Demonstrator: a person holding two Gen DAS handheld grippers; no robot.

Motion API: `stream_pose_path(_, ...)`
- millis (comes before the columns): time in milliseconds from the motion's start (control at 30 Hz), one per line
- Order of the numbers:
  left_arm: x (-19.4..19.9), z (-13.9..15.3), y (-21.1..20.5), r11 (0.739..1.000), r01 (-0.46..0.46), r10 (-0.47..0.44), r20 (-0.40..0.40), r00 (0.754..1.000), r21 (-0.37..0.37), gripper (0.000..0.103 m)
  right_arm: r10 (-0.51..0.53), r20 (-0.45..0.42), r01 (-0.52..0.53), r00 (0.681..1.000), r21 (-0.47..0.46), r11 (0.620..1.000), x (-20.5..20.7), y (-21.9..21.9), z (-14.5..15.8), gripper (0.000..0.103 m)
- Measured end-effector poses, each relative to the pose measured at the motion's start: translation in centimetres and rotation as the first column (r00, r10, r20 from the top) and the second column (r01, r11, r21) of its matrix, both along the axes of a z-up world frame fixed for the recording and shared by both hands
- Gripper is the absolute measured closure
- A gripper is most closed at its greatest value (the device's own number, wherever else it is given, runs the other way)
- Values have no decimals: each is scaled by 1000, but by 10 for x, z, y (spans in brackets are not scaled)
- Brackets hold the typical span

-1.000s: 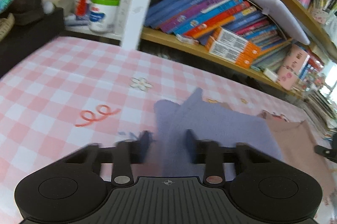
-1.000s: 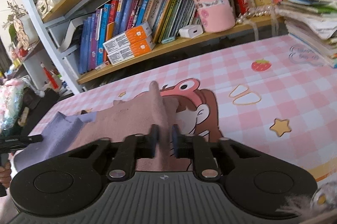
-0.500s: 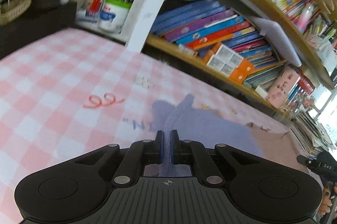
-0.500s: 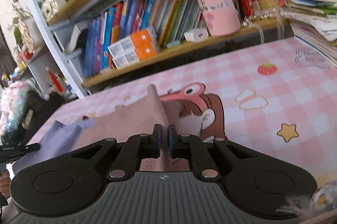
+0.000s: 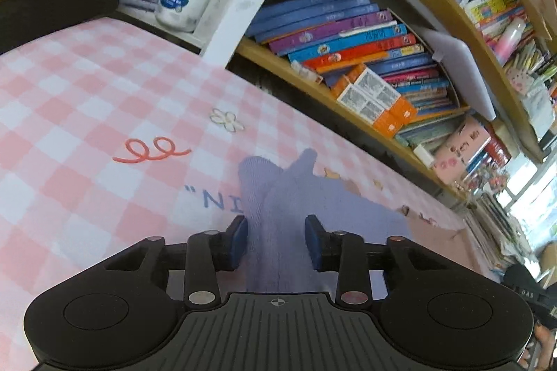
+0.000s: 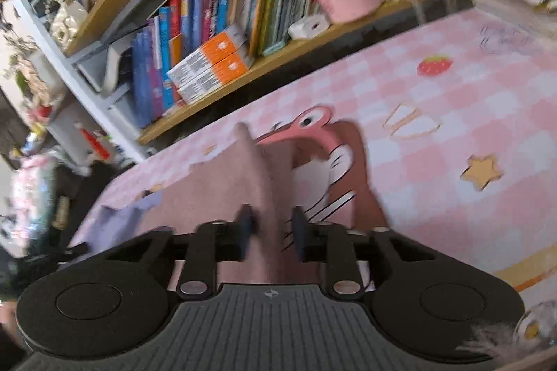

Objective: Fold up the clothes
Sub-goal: 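Open both grippers and raise them above the folded sweater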

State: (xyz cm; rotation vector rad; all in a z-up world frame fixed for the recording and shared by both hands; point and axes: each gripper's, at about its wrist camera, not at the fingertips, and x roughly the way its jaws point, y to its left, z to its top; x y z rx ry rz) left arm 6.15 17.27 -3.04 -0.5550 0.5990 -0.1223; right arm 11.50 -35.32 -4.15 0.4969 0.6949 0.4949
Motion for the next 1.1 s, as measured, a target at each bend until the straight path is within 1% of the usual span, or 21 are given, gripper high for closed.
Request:
stream_pose_path(33, -1, -1, 2, 1000, 1, -1, -7, 1000, -16, 84, 12, -6, -12, 1000, 3, 1000, -2, 2, 1, 89)
stream_pose_path(100, -2, -1, 12, 999, -7, 6, -11, 1000, -41, 86, 35, -17, -35, 999, 5, 999, -6, 6, 2, 89)
stream_pose_path(200, -2, 5, 31, 998, -54, 55, -23, 998, 30, 86, 146, -42, -144, 988, 60, 988, -12, 22, -1, 91)
stream_pose_path(233, -1, 6, 37, 997, -64, 65, -30, 997, 47, 86, 181, -40, -179, 983, 57, 982, -14, 31, -2, 91)
stream_pose_path(300, -2, 7, 48, 995, -72, 75, -40, 996, 65, 86, 227, -15, -226, 974, 14, 974, -22, 48, 1, 91)
stream_pose_path(400, -18, 17, 52, 987, -109, 111, -17, 994, 116, 82, 262, -5, -262, 965, 0, 965, -31, 62, 2, 91)
stream_pose_path(467, -30, 25, 54, 979, -137, 139, 2, 990, 152, 83, 279, -4, -279, 960, 0, 960, -36, 68, 3, 91)
stream_pose_path(533, -42, 32, 56, 968, -166, 165, 22, 986, 187, 75, 284, 6, -284, 959, -15, 959, -42, 74, 4, 91)
stream_pose_path(600, -60, 40, 57, 960, -194, 187, 54, 981, 199, 72, 298, 20, -297, 954, -40, 954, -47, 79, 5, 91)
stream_pose_path(633, -70, 44, 56, 957, -208, 199, 66, 978, 202, 66, 302, 31, -300, 953, -59, 952, -48, 82, 6, 90)
stream_pose_path(733, -101, 55, 48, 951, -238, 223, 97, 970, 197, 56, 309, 67, -299, 949, -123, 946, -53, 88, 10, 85)
stream_pose_path(800, -117, 57, 42, 952, -255, 241, 98, 966, 171, 52, 308, 97, -289, 946, -168, 942, -57, 91, 13, 71)
stream_pose_path(900, -140, 58, 35, 951, -281, 271, 91, 958, 128, 49, 309, 152, -273, 939, -218, 937, -63, 92, 18, 65)
stream_pose_path(933, -144, 58, 34, 949, -290, 281, 85, 956, 125, 47, 309, 170, -266, 936, -234, 935, -65, 92, 20, 63)
stream_pose_path(1000, -149, 57, 32, 943, -307, 300, 69, 951, 130, 44, 309, 214, -251, 927, -262, 932, -70, 92, 24, 56)
stream_pose_path(1100, -153, 54, 29, 936, -329, 327, 37, 944, 126, 43, 314, 277, -228, 908, -303, 925, -78, 92, 31, 49)
